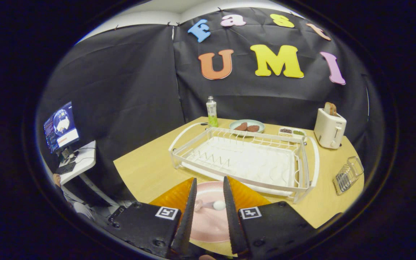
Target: Take the plate from the dish rack, then take the spoon from the basket and place it into the plate.
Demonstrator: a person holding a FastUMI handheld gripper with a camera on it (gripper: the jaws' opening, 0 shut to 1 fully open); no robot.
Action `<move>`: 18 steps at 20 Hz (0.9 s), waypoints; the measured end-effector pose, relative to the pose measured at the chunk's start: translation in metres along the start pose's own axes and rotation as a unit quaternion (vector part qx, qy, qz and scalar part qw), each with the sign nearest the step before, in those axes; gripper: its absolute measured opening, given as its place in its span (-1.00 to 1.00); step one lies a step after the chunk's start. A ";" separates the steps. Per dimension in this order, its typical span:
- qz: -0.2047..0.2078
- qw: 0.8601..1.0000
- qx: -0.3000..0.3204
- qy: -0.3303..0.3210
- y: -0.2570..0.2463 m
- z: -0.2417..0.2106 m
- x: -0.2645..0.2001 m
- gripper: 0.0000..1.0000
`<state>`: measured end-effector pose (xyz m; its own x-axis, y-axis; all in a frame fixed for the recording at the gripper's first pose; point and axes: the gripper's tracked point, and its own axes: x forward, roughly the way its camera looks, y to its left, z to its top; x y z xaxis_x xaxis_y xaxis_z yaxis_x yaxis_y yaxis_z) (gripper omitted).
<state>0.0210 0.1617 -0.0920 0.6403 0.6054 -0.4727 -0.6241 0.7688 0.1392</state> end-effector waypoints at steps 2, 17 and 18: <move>-0.007 1.000 0.008 -0.006 -0.006 0.001 -0.002 0.13; -0.150 0.975 0.020 -0.163 -0.029 0.053 -0.040 1.00; -0.164 0.970 0.020 -0.178 -0.029 0.056 -0.047 1.00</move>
<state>0.0343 0.1224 -0.0247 0.9199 0.3548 -0.1670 -0.3480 0.9349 0.0695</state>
